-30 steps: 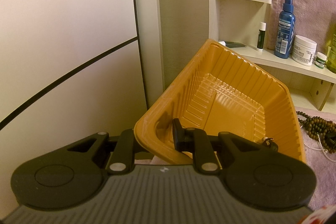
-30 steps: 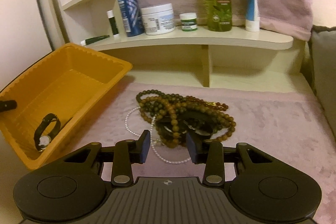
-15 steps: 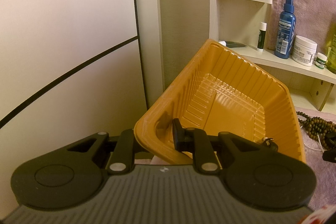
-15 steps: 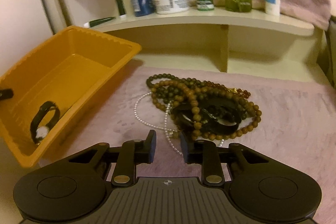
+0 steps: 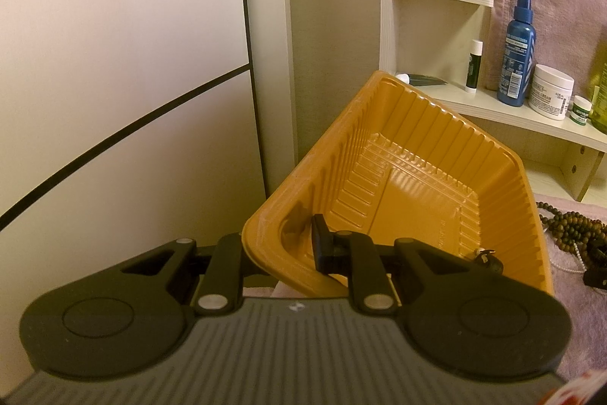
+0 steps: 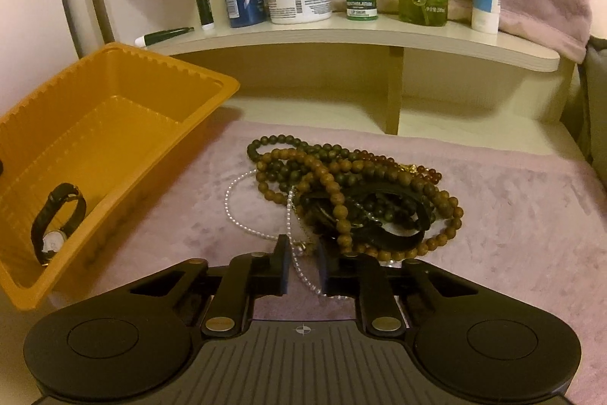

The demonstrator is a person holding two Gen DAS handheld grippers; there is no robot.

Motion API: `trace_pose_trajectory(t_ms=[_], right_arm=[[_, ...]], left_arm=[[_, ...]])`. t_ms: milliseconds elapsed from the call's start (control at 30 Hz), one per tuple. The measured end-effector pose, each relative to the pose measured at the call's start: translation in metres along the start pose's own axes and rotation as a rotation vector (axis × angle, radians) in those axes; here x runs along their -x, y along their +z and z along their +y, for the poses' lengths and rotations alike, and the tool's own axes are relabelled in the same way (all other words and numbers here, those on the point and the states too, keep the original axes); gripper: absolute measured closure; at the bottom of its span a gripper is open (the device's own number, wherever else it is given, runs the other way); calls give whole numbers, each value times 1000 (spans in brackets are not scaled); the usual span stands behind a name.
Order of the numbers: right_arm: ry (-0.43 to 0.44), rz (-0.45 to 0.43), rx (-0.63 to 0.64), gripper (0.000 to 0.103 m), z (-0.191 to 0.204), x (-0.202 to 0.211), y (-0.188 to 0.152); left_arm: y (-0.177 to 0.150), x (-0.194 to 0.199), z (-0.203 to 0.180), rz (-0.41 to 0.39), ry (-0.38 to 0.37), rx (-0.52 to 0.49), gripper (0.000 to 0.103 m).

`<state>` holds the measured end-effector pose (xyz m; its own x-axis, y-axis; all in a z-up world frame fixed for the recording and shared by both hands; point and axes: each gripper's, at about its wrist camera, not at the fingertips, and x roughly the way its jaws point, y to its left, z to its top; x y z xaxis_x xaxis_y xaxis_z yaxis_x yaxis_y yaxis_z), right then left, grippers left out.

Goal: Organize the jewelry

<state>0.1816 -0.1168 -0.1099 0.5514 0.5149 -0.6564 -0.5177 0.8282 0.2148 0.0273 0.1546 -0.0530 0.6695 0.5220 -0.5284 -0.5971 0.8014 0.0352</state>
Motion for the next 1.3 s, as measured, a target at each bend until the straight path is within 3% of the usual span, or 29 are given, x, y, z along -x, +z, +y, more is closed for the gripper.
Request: trace_pose_trajectory(t_ms=[267, 533, 933, 1100, 1300], right_arm=[[18, -38, 48, 92, 7, 12, -1], [93, -91, 87, 95, 25, 29, 8], [93, 38, -30, 90, 13, 22, -11], [92, -2, -4, 90, 16, 16, -9], [71, -2, 127, 90, 26, 4, -12]], left_arm=[[0, 0, 0, 1, 0, 0, 87], [0, -1, 0, 2, -1, 3, 87], [1, -2, -1, 1, -2, 5, 87], [0, -1, 0, 1, -3, 6, 87], [0, -1, -1, 3, -4, 6, 87]])
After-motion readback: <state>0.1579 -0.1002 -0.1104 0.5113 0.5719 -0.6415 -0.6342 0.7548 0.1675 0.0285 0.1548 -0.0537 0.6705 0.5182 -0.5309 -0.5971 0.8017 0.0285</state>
